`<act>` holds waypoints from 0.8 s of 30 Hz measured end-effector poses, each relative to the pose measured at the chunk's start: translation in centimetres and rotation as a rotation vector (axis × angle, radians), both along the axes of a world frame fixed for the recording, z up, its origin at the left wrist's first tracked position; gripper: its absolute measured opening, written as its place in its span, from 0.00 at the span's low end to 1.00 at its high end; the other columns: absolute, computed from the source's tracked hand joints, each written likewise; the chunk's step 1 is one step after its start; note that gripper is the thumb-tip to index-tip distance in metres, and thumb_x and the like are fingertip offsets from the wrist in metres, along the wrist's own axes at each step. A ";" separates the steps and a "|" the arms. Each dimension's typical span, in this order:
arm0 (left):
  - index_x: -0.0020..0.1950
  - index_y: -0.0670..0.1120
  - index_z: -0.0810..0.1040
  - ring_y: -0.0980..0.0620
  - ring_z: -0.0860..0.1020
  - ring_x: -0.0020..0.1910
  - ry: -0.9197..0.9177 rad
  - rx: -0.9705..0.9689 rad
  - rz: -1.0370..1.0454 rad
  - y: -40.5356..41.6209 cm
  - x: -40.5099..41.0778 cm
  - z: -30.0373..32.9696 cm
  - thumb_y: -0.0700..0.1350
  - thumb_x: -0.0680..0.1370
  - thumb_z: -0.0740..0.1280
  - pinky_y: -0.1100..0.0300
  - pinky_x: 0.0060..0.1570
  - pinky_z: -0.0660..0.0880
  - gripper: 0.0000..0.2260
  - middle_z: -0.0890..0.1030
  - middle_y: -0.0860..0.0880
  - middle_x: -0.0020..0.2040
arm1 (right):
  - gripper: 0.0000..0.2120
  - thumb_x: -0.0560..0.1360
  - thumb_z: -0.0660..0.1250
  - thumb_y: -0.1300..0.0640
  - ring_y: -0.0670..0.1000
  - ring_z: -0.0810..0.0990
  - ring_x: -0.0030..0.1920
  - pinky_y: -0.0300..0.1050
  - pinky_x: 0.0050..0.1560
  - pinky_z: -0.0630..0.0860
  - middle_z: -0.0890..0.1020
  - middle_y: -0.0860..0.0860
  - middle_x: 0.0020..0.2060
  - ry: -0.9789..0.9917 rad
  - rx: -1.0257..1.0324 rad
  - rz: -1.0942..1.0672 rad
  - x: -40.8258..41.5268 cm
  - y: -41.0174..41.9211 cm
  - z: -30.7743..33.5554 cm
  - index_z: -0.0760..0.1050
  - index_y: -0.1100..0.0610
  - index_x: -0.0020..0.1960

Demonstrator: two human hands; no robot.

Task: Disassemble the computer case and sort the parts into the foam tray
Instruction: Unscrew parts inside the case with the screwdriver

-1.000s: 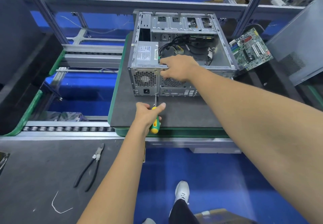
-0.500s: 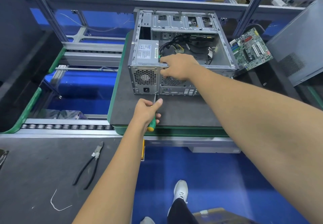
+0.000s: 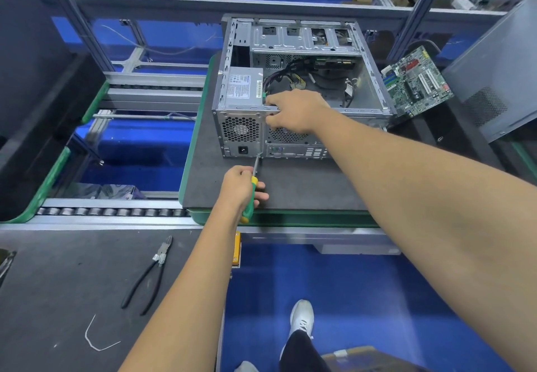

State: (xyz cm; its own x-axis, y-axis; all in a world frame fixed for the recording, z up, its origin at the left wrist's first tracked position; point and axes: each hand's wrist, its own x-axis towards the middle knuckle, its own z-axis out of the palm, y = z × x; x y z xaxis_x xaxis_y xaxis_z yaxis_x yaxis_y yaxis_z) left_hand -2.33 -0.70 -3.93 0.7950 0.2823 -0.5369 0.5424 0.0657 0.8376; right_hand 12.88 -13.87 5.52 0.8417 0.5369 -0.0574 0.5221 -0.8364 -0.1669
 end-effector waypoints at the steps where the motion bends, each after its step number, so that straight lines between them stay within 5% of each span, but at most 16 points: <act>1: 0.62 0.44 0.73 0.51 0.80 0.28 -0.007 0.006 0.011 0.0 0.0 0.0 0.47 0.87 0.56 0.61 0.27 0.73 0.10 0.82 0.41 0.47 | 0.25 0.72 0.60 0.40 0.55 0.80 0.45 0.42 0.34 0.63 0.81 0.45 0.32 0.005 0.001 -0.001 0.0 0.0 0.0 0.72 0.41 0.68; 6: 0.58 0.43 0.73 0.53 0.73 0.25 -0.051 0.174 -0.080 0.7 -0.6 -0.7 0.49 0.81 0.71 0.59 0.26 0.73 0.13 0.80 0.42 0.40 | 0.24 0.72 0.61 0.40 0.56 0.80 0.46 0.43 0.35 0.64 0.80 0.44 0.32 -0.001 -0.009 0.004 0.0 0.0 0.0 0.73 0.42 0.68; 9: 0.54 0.47 0.74 0.48 0.76 0.30 -0.068 0.346 -0.157 1.2 -0.8 -1.1 0.49 0.81 0.69 0.57 0.29 0.76 0.08 0.82 0.42 0.44 | 0.24 0.72 0.60 0.40 0.55 0.81 0.46 0.43 0.35 0.65 0.80 0.45 0.32 0.001 0.002 0.008 0.1 -0.1 -0.1 0.74 0.42 0.66; 13: 0.52 0.50 0.73 0.37 0.82 0.48 -0.068 0.516 -0.230 1.9 -0.9 -0.6 0.54 0.81 0.67 0.40 0.50 0.82 0.09 0.83 0.43 0.48 | 0.24 0.72 0.60 0.40 0.55 0.80 0.45 0.43 0.35 0.64 0.81 0.45 0.33 0.015 -0.002 0.009 0.1 -0.1 -0.1 0.73 0.42 0.67; 19: 0.50 0.53 0.74 0.36 0.81 0.49 -0.081 0.541 -0.281 2.6 -1.7 0.0 0.54 0.82 0.66 0.38 0.49 0.81 0.07 0.83 0.43 0.43 | 0.20 0.74 0.60 0.40 0.56 0.77 0.47 0.45 0.35 0.62 0.81 0.49 0.45 -0.018 -0.002 0.045 -0.1 -0.3 -0.3 0.70 0.45 0.63; 22: 0.52 0.52 0.75 0.35 0.80 0.52 -0.074 0.562 -0.285 3.3 -2.5 0.0 0.53 0.82 0.65 0.39 0.50 0.81 0.06 0.83 0.43 0.44 | 0.20 0.74 0.63 0.42 0.56 0.78 0.51 0.50 0.45 0.72 0.79 0.49 0.55 -0.054 0.088 0.055 -0.8 -0.6 -0.2 0.67 0.49 0.63; 24: 0.51 0.53 0.75 0.37 0.81 0.52 -0.076 0.584 -0.290 3.8 -3.1 0.1 0.53 0.82 0.65 0.40 0.50 0.81 0.05 0.83 0.45 0.43 | 0.23 0.72 0.64 0.46 0.57 0.71 0.56 0.54 0.56 0.68 0.74 0.53 0.58 -0.323 0.102 0.086 -2.0 -0.8 -1.1 0.68 0.55 0.63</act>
